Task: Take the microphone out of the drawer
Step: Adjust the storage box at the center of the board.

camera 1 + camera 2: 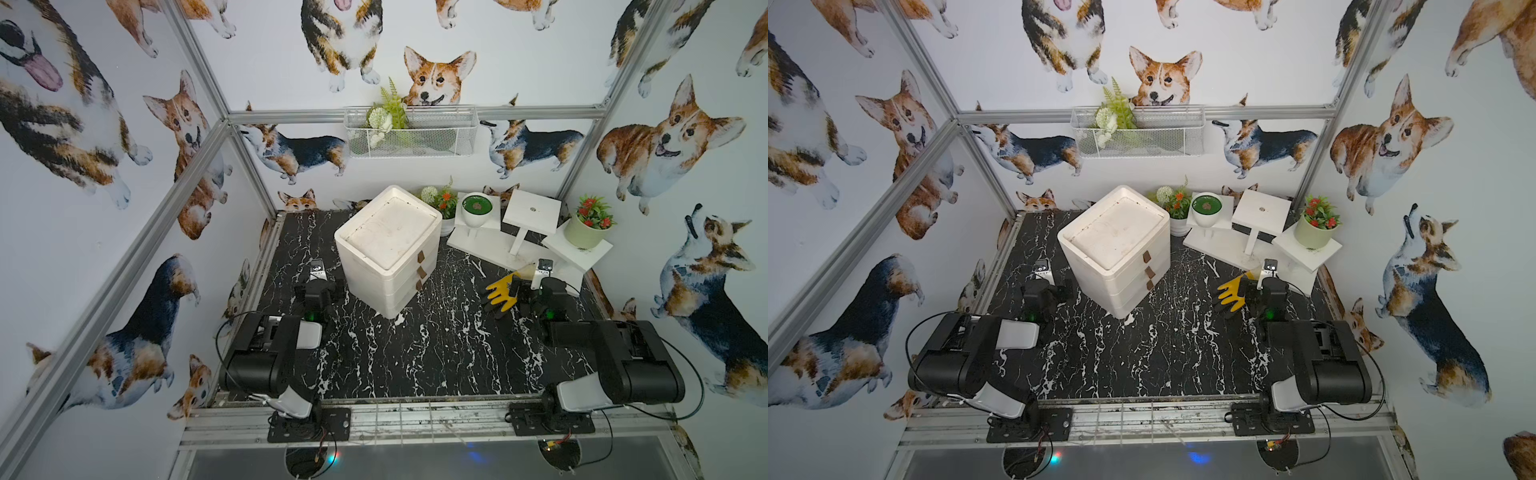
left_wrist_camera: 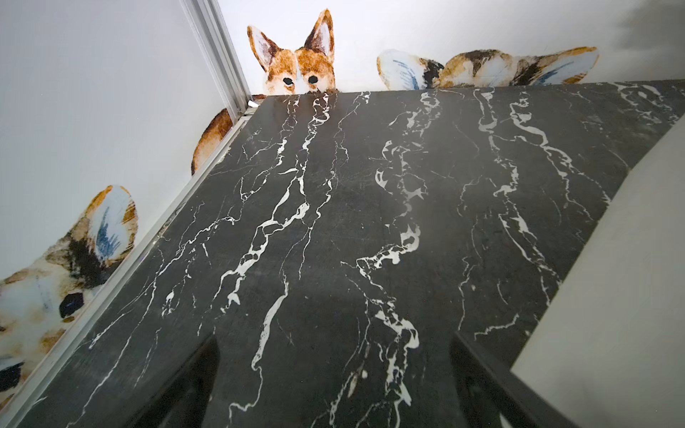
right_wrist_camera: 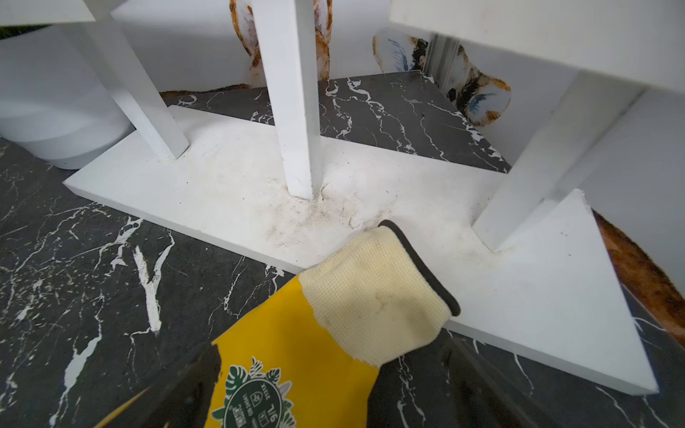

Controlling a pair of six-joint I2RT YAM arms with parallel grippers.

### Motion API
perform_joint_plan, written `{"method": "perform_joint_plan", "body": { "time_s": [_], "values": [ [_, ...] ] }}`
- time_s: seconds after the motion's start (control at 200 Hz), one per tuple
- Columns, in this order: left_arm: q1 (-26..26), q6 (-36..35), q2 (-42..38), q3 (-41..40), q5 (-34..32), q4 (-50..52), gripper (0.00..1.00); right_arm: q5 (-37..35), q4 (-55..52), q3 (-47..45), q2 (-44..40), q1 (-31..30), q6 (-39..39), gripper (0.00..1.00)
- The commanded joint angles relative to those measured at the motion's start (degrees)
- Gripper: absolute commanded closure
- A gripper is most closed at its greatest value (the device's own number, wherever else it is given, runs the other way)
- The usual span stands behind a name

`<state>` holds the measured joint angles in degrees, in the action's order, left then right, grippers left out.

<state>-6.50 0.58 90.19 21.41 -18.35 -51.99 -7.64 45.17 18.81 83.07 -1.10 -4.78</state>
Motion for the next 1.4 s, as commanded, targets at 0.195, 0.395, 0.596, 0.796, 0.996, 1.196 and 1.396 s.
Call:
{"method": "perform_joint_plan", "body": {
  "time_s": [0.195,0.395,0.596,0.796,0.996,1.196,1.396],
  "values": [
    [0.0,-0.1,-0.2,-0.2,-0.4,-2.7,0.00,-0.4,2.4,-0.2,0.0,0.0,-0.2,0.00],
    [0.3,0.1,0.1,0.6,0.1,-1.3,0.00,-0.4,1.8,0.3,0.3,0.0,-0.2,0.00],
    [0.7,0.4,0.0,0.7,0.8,-1.0,0.00,-0.4,1.8,0.2,0.1,0.0,-0.2,0.00],
    [0.6,0.3,-0.1,0.4,1.0,-1.7,0.00,-0.1,2.1,0.0,0.1,0.0,-0.2,0.00],
    [0.6,0.1,-0.3,-0.1,1.1,-2.3,0.00,-0.2,2.0,0.0,0.0,0.0,-0.3,0.00],
    [0.8,0.3,-0.3,0.0,1.3,-1.9,0.00,0.0,2.1,0.0,0.0,0.1,-0.2,0.00],
    [1.2,-0.5,-4.5,0.2,3.9,1.6,0.00,-4.5,-14.6,3.0,-14.6,0.0,-1.7,0.00]
  ]
}}
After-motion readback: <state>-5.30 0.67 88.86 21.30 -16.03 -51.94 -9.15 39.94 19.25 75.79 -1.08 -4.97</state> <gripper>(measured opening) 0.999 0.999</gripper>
